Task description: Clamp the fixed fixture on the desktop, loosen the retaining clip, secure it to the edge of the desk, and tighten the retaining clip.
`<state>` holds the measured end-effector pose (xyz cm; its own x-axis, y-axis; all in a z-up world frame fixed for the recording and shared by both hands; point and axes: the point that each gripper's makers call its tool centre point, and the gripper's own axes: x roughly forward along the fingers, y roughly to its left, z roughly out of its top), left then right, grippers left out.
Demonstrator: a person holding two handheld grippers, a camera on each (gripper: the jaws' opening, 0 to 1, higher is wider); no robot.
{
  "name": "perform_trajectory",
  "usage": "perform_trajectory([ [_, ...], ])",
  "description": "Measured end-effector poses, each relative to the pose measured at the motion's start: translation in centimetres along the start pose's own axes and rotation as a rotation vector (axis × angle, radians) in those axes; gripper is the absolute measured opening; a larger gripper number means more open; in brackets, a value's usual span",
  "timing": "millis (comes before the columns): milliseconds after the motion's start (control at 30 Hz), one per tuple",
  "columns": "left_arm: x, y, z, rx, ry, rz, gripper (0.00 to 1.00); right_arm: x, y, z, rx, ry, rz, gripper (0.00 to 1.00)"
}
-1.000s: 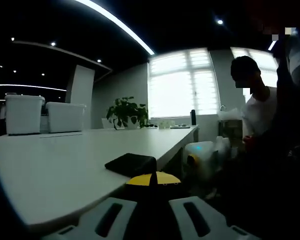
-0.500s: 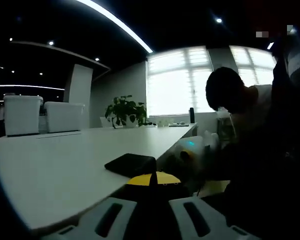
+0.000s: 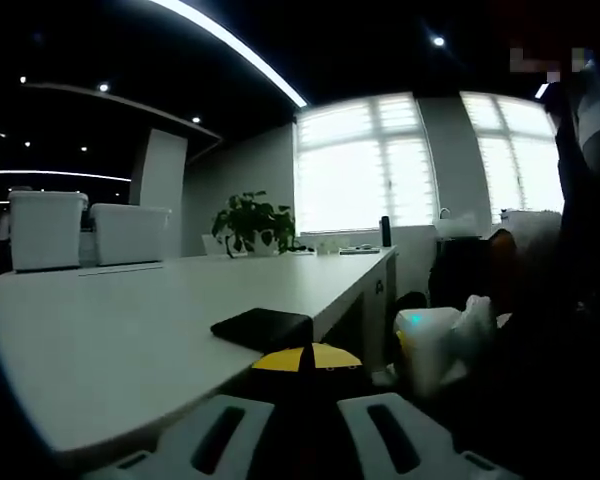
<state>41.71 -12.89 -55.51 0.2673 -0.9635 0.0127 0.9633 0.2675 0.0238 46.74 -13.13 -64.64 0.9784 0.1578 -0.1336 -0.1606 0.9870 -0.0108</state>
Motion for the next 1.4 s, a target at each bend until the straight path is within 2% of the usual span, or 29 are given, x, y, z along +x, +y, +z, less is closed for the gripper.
perform_trajectory([
  [167, 0.0, 0.0, 0.2, -0.003, -0.007, 0.006, 0.02, 0.1, 0.2, 0.1, -0.021, 0.016, 0.006, 0.24],
  [233, -0.1, 0.0, 0.2, -0.004, -0.009, 0.008, 0.02, 0.0, 0.2, 0.2, -0.074, 0.017, 0.028, 0.24],
  [400, -0.1, -0.2, 0.3, 0.000, -0.007, 0.007, 0.02, 0.1, 0.7, 0.2, -0.091, 0.024, 0.204, 0.23],
  [533, -0.1, -0.2, 0.4, 0.002, -0.003, 0.008, 0.02, 0.0, 0.9, 0.3, -0.182, 0.009, 0.357, 0.23],
  [600, -0.1, -0.2, 0.3, 0.002, -0.002, 0.009, 0.02, 0.2, 0.6, 0.3, -0.201, 0.007, 0.395, 0.23],
  [633, -0.1, -0.1, 0.3, 0.002, -0.001, 0.010, 0.02, 0.1, 0.9, 0.2, -0.226, 0.013, 0.452, 0.23],
  [767, 0.0, -0.2, 0.4, 0.001, 0.005, 0.011, 0.02, 0.5, 1.0, 0.1, -0.240, 0.010, 0.586, 0.23],
  [900, 0.0, -0.1, 0.3, 0.006, 0.015, 0.009, 0.02, 0.5, 1.4, 0.0, -0.245, 0.003, 0.669, 0.23],
  [933, 0.0, -0.2, 0.3, 0.008, 0.017, 0.009, 0.02, 0.5, 1.5, -0.1, -0.304, -0.013, 0.672, 0.23],
  [967, 0.0, -0.2, 0.3, 0.007, 0.018, 0.010, 0.02, -0.4, 2.2, -0.6, -0.292, -0.015, 0.682, 0.23],
  [1000, 0.0, -0.3, 0.3, 0.006, 0.018, 0.010, 0.02, -0.7, 2.4, -0.7, -0.289, -0.012, 0.682, 0.23],
  [1067, 0.0, -0.4, 0.4, 0.004, 0.019, 0.010, 0.02, 0.6, 1.6, -0.7, -0.286, -0.005, 0.674, 0.24],
  [1167, 0.0, -0.5, 0.4, 0.007, 0.021, 0.012, 0.02, 0.0, 1.8, -0.2, -0.313, -0.024, 0.632, 0.27],
  [1200, 0.0, -0.3, 0.4, 0.006, 0.022, 0.013, 0.02, 0.0, 1.5, -0.1, -0.295, -0.018, 0.594, 0.29],
  [1233, 0.0, -0.3, 0.3, 0.005, 0.022, 0.013, 0.02, -0.3, 0.8, 0.2, -0.243, -0.016, 0.520, 0.32],
  [1300, 0.0, -0.3, 0.4, 0.007, 0.022, 0.014, 0.02, -0.5, -0.2, 0.5, -0.188, -0.023, 0.392, 0.43],
  [1333, 0.0, -0.2, 0.3, 0.006, 0.020, 0.014, 0.02, -0.4, -0.9, -0.1, -0.158, -0.004, 0.319, 0.53],
  [1367, 0.0, -0.1, 0.3, 0.006, 0.019, 0.014, 0.02, 0.2, -1.4, -0.8, -0.126, 0.020, 0.262, 0.58],
  [1400, 0.0, 0.0, 0.3, 0.005, 0.018, 0.013, 0.02, 0.2, -1.3, -1.3, -0.111, 0.034, 0.239, 0.59],
])
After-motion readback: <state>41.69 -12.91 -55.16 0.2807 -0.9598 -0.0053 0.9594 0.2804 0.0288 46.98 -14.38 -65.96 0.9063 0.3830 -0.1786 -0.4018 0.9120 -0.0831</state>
